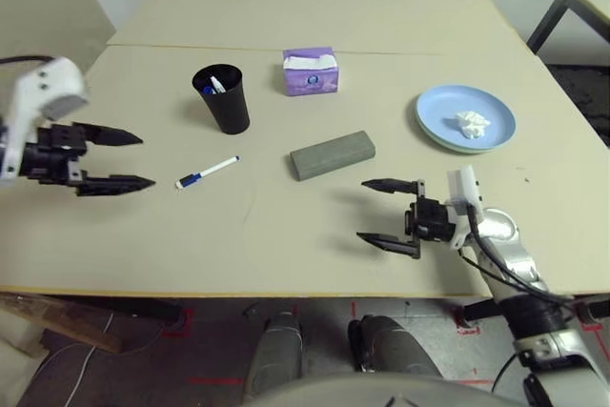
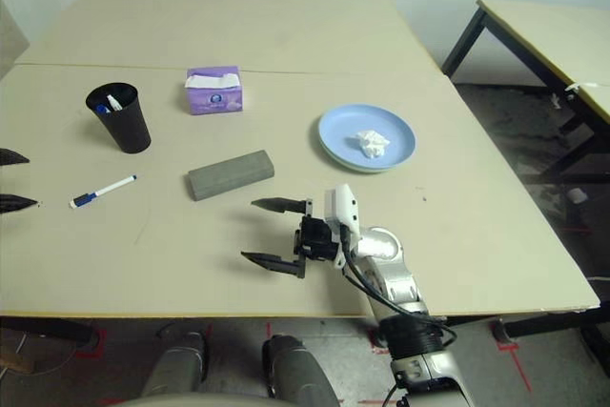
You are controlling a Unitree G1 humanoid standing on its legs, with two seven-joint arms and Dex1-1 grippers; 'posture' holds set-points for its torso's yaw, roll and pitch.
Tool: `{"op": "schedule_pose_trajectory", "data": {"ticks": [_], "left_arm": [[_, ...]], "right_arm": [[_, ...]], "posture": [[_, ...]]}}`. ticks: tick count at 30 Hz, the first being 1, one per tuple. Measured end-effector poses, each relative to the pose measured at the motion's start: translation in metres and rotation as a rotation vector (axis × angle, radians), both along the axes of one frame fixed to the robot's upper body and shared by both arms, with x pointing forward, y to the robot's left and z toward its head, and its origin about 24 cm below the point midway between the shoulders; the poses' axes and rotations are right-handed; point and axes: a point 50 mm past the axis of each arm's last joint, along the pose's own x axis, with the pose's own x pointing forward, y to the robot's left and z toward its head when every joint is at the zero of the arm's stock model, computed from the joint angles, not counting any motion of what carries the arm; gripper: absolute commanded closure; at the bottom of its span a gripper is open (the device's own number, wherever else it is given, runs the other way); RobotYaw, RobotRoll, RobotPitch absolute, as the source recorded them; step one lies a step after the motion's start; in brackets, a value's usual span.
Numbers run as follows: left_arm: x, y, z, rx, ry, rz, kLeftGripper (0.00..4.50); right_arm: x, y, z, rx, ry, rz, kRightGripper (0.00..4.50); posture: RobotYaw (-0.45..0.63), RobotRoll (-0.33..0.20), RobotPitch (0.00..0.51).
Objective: Organize and tidy the items on the table.
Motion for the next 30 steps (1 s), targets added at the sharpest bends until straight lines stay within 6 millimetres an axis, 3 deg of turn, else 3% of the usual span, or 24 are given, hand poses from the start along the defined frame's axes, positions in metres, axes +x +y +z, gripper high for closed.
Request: {"op": "schedule_pose_trajectory", "data": {"ticks": [8, 18, 30], "left_arm": [[0.034, -0.011, -0.005, 0.107, 0.092, 0.009, 0.02], [0.041, -0.018, -0.02, 0.161, 0.233, 0.034, 0.02], [0.053, -0.031, -0.041, 0.164, 0.22, 0.04, 0.02]], "right_arm": [[-0.008, -0.003, -0.005, -0.011, 0.01, -0.03, 0.0], [-0.01, -0.001, -0.004, -0.01, -0.001, -0.062, 0.0], [-0.011, 0.002, -0.002, -0.01, -0.002, -0.06, 0.0]], "posture": [[-0.11, 0.0, 0.105], [-0.12, 0.0, 0.103], [-0.13, 0.0, 0.107]]}}
